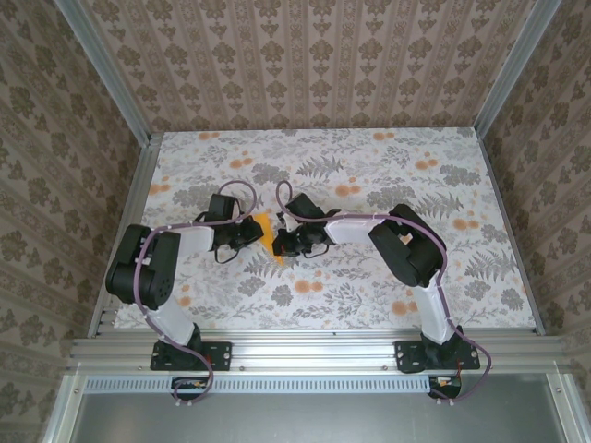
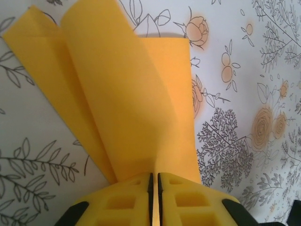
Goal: Fold a paper plane with a square sheet of paper (pick it up from the middle)
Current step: Fold the wing for the fifth time at the center of the table.
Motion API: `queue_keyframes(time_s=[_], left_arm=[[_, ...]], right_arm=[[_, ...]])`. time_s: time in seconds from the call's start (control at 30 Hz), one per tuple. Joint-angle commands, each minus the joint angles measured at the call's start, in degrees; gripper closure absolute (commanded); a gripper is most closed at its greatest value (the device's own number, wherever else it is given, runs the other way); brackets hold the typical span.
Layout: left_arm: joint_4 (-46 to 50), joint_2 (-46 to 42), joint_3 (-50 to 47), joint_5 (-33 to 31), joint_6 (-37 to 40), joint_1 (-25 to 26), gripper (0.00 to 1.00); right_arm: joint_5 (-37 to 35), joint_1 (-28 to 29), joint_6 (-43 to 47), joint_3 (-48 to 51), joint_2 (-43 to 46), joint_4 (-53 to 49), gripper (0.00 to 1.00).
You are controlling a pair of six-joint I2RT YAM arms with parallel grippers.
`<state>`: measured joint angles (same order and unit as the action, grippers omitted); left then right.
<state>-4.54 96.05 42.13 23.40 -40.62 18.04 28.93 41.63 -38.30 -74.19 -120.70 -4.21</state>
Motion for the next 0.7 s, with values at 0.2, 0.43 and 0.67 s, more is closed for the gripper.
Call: queue_keyframes(time_s=[0.2, 0.43, 0.67], left_arm=[[-0.2, -5.3, 0.2, 1.4, 1.4, -0.2, 0.77], [-3.8, -3.1, -1.7, 5.3, 1.1, -0.2, 0.78], [-3.2, 0.5, -0.6, 3.1, 1.3, -0.3, 0.82]], right_arm=[[1.6, -1.1, -3.9, 3.6, -2.0, 0.9, 0.96], [2.4, -1.4, -4.5, 3.9, -2.5, 1.3, 0.96], [2.8, -1.5, -4.6, 3.8, -2.9, 1.0, 0.96]])
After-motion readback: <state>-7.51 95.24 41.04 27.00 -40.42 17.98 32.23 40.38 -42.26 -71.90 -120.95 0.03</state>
